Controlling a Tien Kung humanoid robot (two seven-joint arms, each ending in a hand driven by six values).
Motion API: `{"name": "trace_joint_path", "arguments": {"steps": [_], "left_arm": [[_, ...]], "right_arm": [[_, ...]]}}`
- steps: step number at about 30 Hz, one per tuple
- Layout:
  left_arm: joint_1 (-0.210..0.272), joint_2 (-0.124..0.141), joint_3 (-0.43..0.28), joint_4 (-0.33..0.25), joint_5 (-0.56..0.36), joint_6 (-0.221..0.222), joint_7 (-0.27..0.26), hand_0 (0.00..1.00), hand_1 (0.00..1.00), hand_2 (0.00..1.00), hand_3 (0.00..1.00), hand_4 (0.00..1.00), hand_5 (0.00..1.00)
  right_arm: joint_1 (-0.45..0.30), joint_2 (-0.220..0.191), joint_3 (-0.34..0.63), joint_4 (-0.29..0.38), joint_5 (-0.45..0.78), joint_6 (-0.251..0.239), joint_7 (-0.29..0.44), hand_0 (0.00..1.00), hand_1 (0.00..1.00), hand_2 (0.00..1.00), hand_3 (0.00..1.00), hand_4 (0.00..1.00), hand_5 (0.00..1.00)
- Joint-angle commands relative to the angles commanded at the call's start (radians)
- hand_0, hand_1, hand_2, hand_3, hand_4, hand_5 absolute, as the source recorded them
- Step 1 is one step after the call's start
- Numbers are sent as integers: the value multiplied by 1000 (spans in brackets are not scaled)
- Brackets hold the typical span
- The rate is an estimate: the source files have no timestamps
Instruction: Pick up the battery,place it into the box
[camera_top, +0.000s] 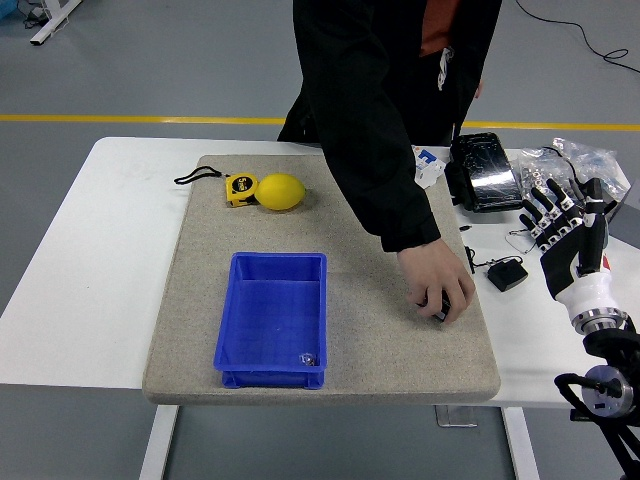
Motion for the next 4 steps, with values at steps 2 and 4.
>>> {"name": "trace_joint_path", "arguments": {"steps": [2, 4], "left_arm": [[-1, 1, 5, 0, -6, 0, -1, 759, 707, 735, 636, 701, 634], [-2, 1, 8, 0, -11, 0, -3, 759, 707, 735, 636, 701, 634]], "right_arm": [[-3, 2, -1, -3, -3, -5, -1, 953, 886, 888, 930, 998, 998], [-7, 5, -3, -7, -4, -10, -3, 953, 886, 888, 930, 998, 998]]}}
